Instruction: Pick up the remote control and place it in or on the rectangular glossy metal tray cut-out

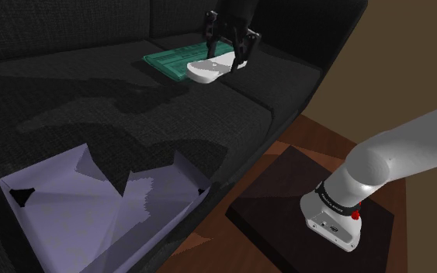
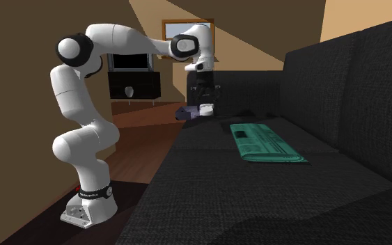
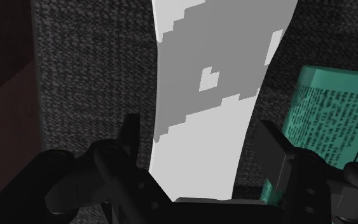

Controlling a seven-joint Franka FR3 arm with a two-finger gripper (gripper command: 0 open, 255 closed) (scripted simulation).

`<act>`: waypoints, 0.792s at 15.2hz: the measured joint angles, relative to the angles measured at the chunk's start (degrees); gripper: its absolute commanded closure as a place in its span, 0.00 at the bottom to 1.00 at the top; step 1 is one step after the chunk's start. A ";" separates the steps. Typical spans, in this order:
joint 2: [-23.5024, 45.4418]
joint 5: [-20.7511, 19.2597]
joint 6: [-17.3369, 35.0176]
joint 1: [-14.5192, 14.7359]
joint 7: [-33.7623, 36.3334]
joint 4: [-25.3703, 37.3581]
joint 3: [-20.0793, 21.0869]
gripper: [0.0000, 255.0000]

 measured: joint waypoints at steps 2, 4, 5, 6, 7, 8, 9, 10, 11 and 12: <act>0.11 -0.16 -1.75 -0.11 0.07 1.86 -0.22 1.00; 0.61 -0.48 -3.27 -0.28 0.26 3.81 -0.25 1.00; 0.88 -0.63 -3.96 -0.36 0.35 4.74 -0.25 1.00; 0.89 -0.67 -4.51 -0.40 0.33 5.29 -0.35 1.00; 1.05 -0.68 -4.90 -0.24 1.09 5.91 0.17 1.00; 1.36 -0.71 -5.48 0.03 2.37 6.92 1.07 1.00; 1.65 -0.72 -5.74 0.34 3.76 7.63 2.09 1.00; 1.99 -0.76 -5.62 0.67 5.24 7.99 3.23 1.00; 2.24 -0.76 -6.02 0.97 6.62 8.78 4.20 1.00; 2.87 -0.98 -5.82 1.22 8.19 9.31 5.48 1.00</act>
